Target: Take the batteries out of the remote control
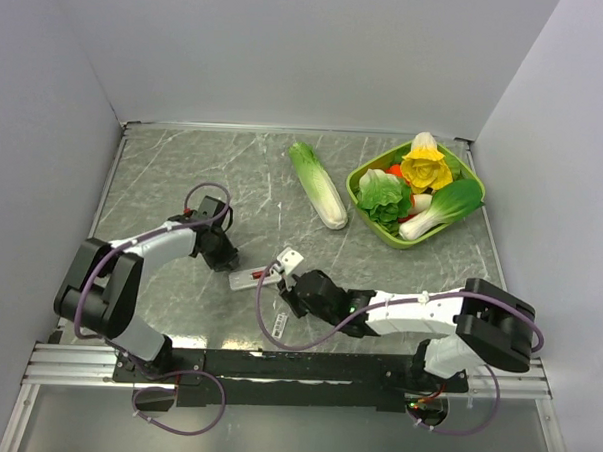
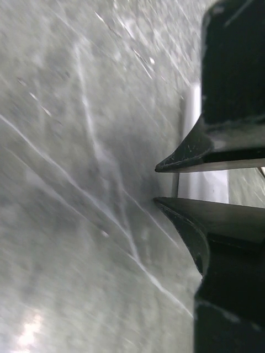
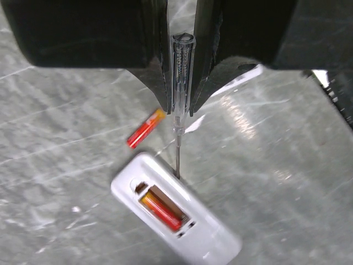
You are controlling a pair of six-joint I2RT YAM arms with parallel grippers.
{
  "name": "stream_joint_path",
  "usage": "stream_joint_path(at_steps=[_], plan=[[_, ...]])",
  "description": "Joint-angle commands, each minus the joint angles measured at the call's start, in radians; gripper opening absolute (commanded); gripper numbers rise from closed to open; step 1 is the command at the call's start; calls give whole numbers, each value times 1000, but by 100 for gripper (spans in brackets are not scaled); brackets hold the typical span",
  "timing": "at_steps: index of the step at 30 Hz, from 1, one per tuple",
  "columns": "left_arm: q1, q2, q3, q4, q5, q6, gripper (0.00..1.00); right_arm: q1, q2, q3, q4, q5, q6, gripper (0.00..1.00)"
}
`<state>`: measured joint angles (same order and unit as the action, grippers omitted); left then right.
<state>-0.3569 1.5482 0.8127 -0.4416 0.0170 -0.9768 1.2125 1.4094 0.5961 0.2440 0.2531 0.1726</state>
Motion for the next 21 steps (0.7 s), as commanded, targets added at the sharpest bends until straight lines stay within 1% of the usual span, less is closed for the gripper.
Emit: stream_joint_path(at_steps=[1, 6, 8, 10, 12, 15, 19, 21], plan=[[-31, -37, -69, -95, -72, -26, 31, -57, 31, 53, 44, -40, -42, 0], [-62, -89, -110, -74, -51, -49, 33, -88, 46, 70, 47, -69, -44, 0], [-76, -114, -122, -34, -26, -54, 33, -93, 48, 73, 51, -72, -45, 0], [-91, -122, -148, -7, 32, -66, 33, -102, 57, 80, 51, -81, -48, 0], [-111, -125, -164, 15, 41, -91, 33, -110, 63, 96, 46, -86, -53, 0], [-122, -126, -161, 1, 37, -105, 32, -110, 60, 111, 2, -62, -51, 0], [-123, -178, -158, -5, 54, -111, 33, -125, -16, 110, -61, -42, -45, 0], [-123, -204, -138, -37, 14, -112, 34, -128, -58, 114, -113, -25, -54, 0]])
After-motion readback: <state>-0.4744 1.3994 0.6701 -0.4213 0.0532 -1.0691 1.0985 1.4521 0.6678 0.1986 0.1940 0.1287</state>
